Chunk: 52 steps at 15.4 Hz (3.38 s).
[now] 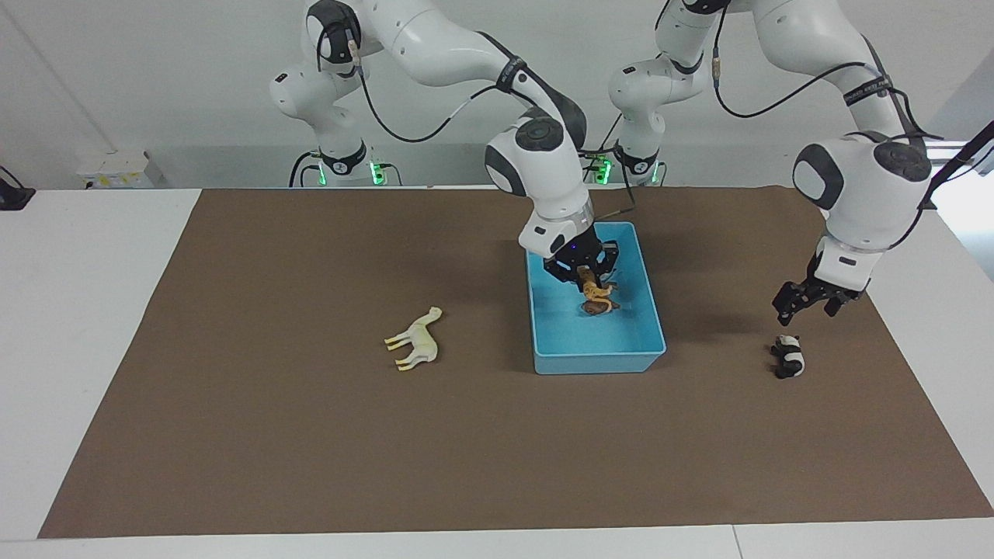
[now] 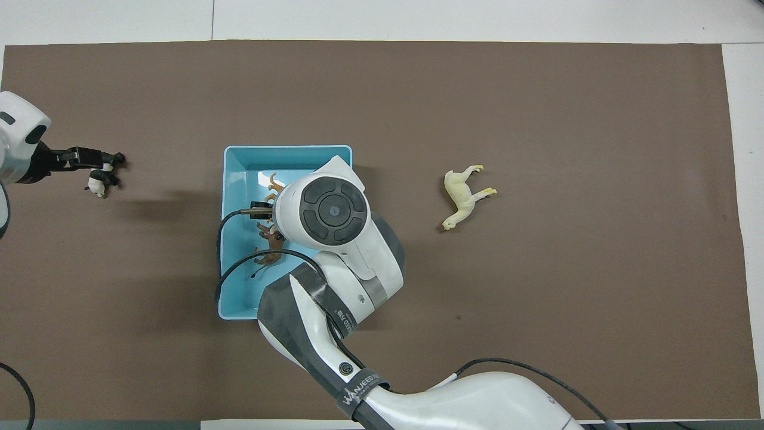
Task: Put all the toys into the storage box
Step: 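Drop the deer in the box while the left gripper grasps the cow, then drop the cow in the box while the right gripper reaches the cream horse, then lift the cream horse with the right gripper while the left gripper withdraws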
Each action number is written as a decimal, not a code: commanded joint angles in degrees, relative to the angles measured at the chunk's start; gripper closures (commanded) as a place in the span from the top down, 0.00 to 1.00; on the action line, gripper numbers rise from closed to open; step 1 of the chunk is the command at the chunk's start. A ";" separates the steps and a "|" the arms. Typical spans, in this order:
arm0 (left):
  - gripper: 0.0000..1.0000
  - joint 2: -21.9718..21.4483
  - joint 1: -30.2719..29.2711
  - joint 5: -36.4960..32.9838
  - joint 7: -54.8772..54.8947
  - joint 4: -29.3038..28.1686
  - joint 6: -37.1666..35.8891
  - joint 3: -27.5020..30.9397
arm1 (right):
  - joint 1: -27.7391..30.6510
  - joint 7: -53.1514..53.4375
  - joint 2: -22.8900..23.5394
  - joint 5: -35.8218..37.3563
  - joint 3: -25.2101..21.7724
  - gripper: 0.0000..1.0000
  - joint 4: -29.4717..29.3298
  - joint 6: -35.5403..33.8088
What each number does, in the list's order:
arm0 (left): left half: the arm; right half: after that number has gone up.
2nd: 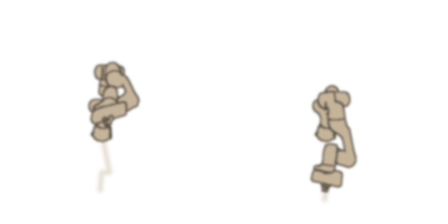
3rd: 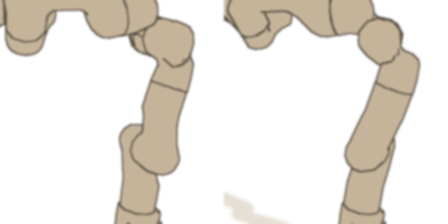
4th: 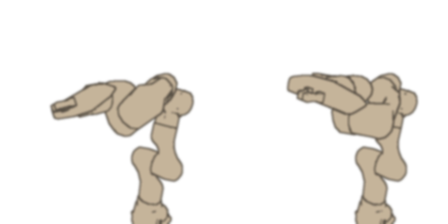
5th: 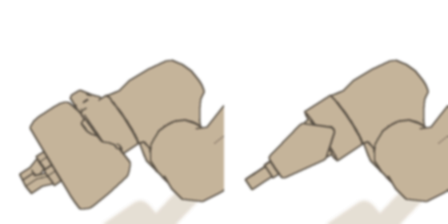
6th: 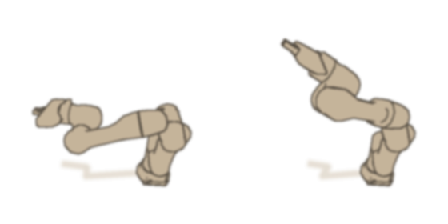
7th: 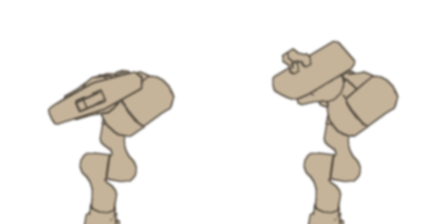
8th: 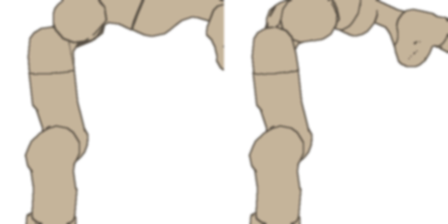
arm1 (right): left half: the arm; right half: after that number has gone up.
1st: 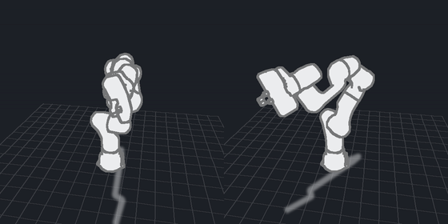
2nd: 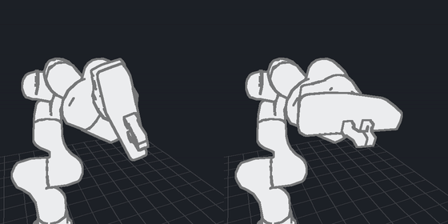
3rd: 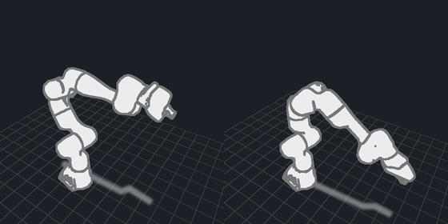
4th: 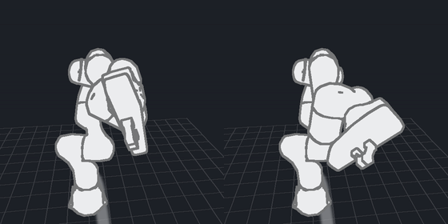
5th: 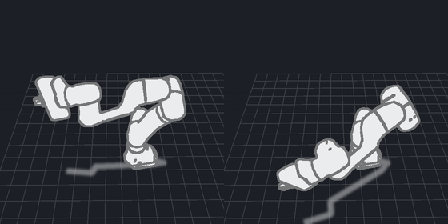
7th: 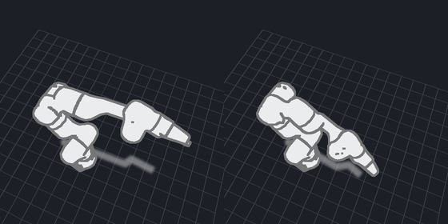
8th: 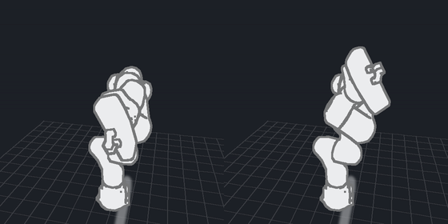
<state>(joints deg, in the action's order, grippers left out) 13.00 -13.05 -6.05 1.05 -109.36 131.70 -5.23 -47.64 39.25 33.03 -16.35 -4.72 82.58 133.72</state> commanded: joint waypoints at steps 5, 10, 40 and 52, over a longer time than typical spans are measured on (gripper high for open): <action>1.00 6.77 -1.71 -1.68 4.31 0.20 5.49 -0.66 | 1.93 11.71 0.20 1.32 -1.34 1.00 -9.79 -16.80; 1.00 9.67 -2.07 -1.68 4.75 -0.42 10.94 -0.57 | 4.91 5.26 -4.46 8.77 -6.97 1.00 -9.28 -22.89; 1.00 -3.42 29.49 7.98 -55.81 2.57 -23.15 -1.28 | 15.20 -30.72 -10.00 10.29 -7.58 0.41 32.03 13.32; 1.00 -13.00 18.50 7.72 -35.00 8.37 -35.64 -0.57 | 9.32 -5.02 -5.53 6.18 -5.14 0.00 -2.21 -16.04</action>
<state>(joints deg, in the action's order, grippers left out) -0.37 6.18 1.07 -37.96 -102.03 98.31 -5.65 -37.78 26.95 23.22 -7.03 -11.64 91.89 122.26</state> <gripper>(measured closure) 0.000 0.564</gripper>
